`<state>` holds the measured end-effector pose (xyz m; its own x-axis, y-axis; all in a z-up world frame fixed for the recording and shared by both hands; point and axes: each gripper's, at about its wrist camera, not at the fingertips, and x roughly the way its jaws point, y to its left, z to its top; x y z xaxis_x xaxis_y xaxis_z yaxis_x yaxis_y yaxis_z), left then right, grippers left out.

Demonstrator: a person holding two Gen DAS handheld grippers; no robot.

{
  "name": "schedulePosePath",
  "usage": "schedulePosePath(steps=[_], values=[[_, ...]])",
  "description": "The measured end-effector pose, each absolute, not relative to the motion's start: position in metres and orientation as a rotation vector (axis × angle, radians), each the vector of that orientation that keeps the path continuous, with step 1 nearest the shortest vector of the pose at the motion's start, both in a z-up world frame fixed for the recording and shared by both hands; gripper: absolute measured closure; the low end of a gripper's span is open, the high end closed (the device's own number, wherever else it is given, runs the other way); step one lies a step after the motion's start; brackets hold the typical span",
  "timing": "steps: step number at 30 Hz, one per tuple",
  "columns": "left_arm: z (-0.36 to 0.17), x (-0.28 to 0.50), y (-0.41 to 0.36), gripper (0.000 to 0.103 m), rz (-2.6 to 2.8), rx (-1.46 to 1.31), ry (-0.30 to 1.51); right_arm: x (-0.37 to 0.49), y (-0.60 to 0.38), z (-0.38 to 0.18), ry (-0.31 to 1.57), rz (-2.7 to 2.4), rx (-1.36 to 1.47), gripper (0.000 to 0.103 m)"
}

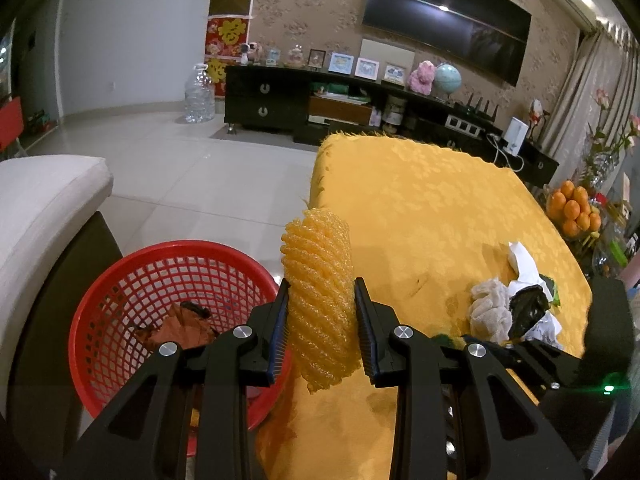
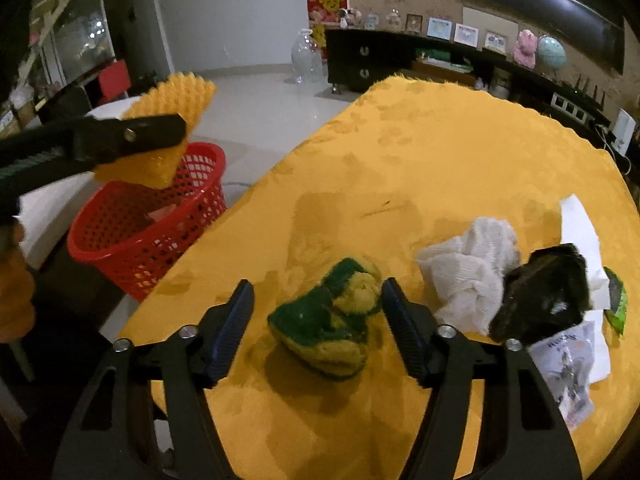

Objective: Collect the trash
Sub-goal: 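Hold the foam net in the left tool while the right tool grasps the green scrubber, then carry the foam net and scrubber over the red wastebasket and open both tools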

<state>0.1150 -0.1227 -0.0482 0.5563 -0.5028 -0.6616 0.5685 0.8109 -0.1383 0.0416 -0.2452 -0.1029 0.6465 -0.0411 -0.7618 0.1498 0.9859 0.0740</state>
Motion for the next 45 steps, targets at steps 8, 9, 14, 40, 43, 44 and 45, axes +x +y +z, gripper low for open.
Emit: schedulePosePath(steps=[8, 9, 14, 40, 43, 44, 45], values=[[-0.047, 0.115, -0.123, 0.074, -0.624, 0.108, 0.742, 0.035, -0.248, -0.107, 0.857, -0.122, 0.155, 0.059], [-0.047, 0.115, -0.123, 0.074, -0.622, 0.109, 0.740, 0.034, -0.249, -0.105, 0.853, -0.123, 0.160, 0.060], [-0.045, 0.111, -0.122, 0.074, -0.609, 0.103, 0.725, 0.026, -0.254, -0.089, 0.808, -0.129, 0.177, 0.060], [-0.015, 0.145, -0.049, 0.074, -0.346, 0.082, 0.618, 0.063, -0.267, -0.008, 0.664, -0.154, 0.183, 0.060], [-0.016, 0.151, -0.043, 0.074, -0.328, 0.069, 0.627, 0.079, -0.255, -0.011, 0.678, -0.118, 0.183, 0.060], [-0.017, 0.154, -0.041, 0.074, -0.322, 0.065, 0.634, 0.087, -0.249, -0.011, 0.684, -0.092, 0.189, 0.060], [-0.018, 0.156, -0.039, 0.074, -0.314, 0.059, 0.644, 0.093, -0.244, -0.012, 0.688, -0.074, 0.191, 0.060]])
